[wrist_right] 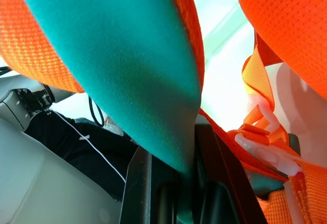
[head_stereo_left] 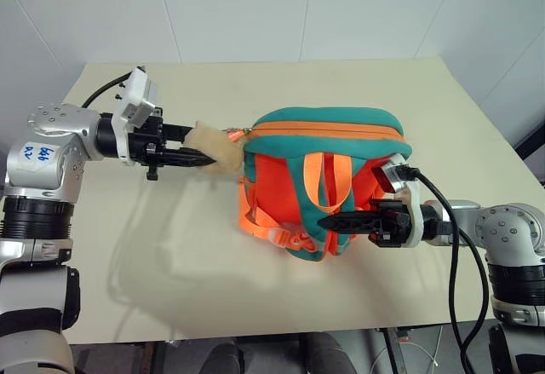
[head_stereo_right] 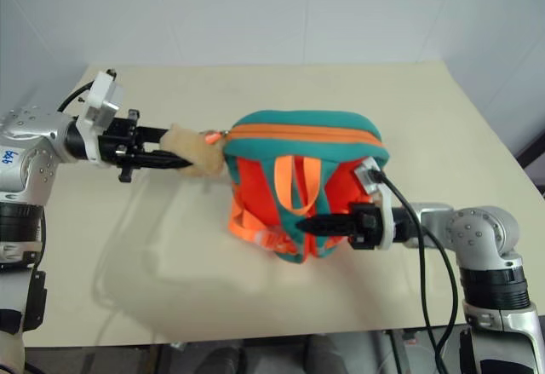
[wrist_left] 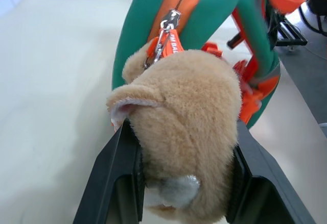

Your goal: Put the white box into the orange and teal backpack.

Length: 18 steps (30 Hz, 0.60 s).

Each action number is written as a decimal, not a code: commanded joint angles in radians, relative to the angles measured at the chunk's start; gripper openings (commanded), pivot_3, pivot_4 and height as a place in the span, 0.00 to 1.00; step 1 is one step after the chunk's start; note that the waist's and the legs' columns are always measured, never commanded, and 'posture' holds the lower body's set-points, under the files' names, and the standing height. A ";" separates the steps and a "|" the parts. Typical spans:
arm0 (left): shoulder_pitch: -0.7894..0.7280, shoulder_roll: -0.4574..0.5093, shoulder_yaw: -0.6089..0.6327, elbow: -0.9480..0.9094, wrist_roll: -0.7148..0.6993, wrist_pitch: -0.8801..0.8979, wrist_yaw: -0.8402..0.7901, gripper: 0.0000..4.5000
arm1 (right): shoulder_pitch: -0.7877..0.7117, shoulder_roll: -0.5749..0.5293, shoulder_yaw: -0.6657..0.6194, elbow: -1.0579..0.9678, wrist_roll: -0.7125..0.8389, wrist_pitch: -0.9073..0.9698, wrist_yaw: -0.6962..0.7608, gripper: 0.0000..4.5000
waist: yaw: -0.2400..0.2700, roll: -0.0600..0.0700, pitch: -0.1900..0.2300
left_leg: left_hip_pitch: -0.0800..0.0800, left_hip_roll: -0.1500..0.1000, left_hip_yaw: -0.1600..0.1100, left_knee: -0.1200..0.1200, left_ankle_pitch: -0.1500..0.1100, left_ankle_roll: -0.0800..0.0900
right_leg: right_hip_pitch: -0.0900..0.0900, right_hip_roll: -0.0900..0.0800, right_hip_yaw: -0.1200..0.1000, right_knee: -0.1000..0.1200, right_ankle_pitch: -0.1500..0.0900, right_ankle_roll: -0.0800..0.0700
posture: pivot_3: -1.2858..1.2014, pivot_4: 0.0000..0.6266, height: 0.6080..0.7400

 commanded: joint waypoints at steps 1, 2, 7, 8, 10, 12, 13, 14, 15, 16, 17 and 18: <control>0.003 0.012 0.020 0.123 0.063 -0.072 0.010 0.38 | 0.010 0.004 -0.030 -0.031 0.029 0.007 -0.014 0.10 | 0.000 0.000 0.000 | 0.000 0.000 0.000 0.000 0.000 0.000 | 0.000 0.000 0.000 0.000 0.000 0.000 | 0.52 0.24 1.00; 0.003 0.004 0.017 0.145 0.072 -0.085 0.012 0.38 | 0.010 0.004 -0.031 -0.031 0.032 0.007 -0.017 0.10 | 0.000 0.000 0.000 | 0.000 0.000 0.000 0.000 0.000 0.000 | 0.000 0.000 0.000 0.000 0.000 0.000 | 0.52 0.24 1.00; 0.037 -0.089 -0.022 0.203 0.098 -0.117 0.008 0.38 | 0.008 0.005 -0.032 -0.030 0.041 0.008 -0.029 0.10 | 0.002 0.000 0.000 | 0.000 0.000 0.000 0.000 0.000 0.000 | 0.000 0.000 0.000 0.000 0.000 0.000 | 0.52 0.24 1.00; 0.035 -0.116 -0.018 0.210 0.095 -0.116 0.020 0.38 | 0.006 0.007 -0.032 -0.029 0.044 0.009 -0.032 0.10 | 0.002 0.000 0.000 | 0.000 0.000 0.000 0.000 0.000 0.000 | 0.000 0.000 0.000 0.000 0.000 0.000 | 0.52 0.24 1.00; 0.039 -0.164 -0.023 0.229 0.103 -0.130 0.035 0.38 | 0.001 0.010 -0.033 -0.029 0.050 0.011 -0.037 0.10 | 0.003 0.000 0.000 | 0.000 0.000 0.000 0.000 0.000 0.000 | 0.000 0.000 0.000 0.000 0.000 0.000 | 0.52 0.24 1.00; 0.054 -0.203 -0.045 0.242 0.123 -0.147 0.034 0.38 | 0.000 0.010 -0.034 -0.029 0.054 0.012 -0.040 0.10 | 0.003 0.000 0.000 | 0.000 0.000 0.000 0.000 0.000 0.000 | 0.000 0.000 0.000 0.000 0.000 0.000 | 0.52 0.24 1.00; 0.064 -0.220 -0.054 0.245 0.132 -0.156 0.032 0.38 | 0.000 0.010 -0.034 -0.031 0.057 0.013 -0.042 0.10 | 0.003 0.000 0.000 | 0.000 0.000 0.000 0.000 0.000 0.000 | 0.000 0.000 0.000 0.000 0.000 0.000 | 0.52 0.24 1.00; 0.069 -0.229 -0.056 0.247 0.138 -0.160 0.030 0.38 | 0.001 0.010 -0.035 -0.032 0.058 0.014 -0.043 0.10 | 0.003 0.000 0.000 | 0.000 0.000 0.000 0.000 0.000 0.000 | 0.000 0.000 0.000 0.000 0.000 0.000 | 0.52 0.24 1.00; 0.082 -0.239 -0.063 0.250 0.147 -0.167 0.027 0.38 | 0.002 0.009 -0.037 -0.034 0.061 0.015 -0.044 0.10 | 0.003 0.000 0.000 | 0.000 0.000 0.000 0.000 0.000 0.000 | 0.000 0.000 0.000 0.000 0.000 0.000 | 0.52 0.24 1.00; 0.092 -0.248 -0.067 0.255 0.155 -0.176 0.026 0.38 | 0.003 0.009 -0.038 -0.035 0.064 0.017 -0.046 0.10 | 0.005 0.000 0.000 | 0.000 0.000 0.000 0.000 0.000 0.000 | 0.000 -0.001 0.000 0.000 0.000 0.000 | 0.52 0.24 1.00; 0.103 -0.256 -0.068 0.273 0.165 -0.196 0.030 0.38 | 0.003 0.009 -0.040 -0.035 0.067 0.017 -0.049 0.10 | 0.008 -0.001 0.000 | 0.000 0.000 0.000 0.000 0.000 0.000 | 0.000 -0.001 0.000 0.001 0.000 0.000 | 0.52 0.24 1.00; 0.110 -0.262 -0.068 0.286 0.172 -0.211 0.033 0.38 | 0.004 0.009 -0.040 -0.035 0.069 0.018 -0.051 0.10 | 0.011 -0.001 -0.001 | 0.000 0.000 0.000 0.001 0.000 0.000 | 0.000 -0.001 0.000 0.001 0.000 0.000 | 0.52 0.24 1.00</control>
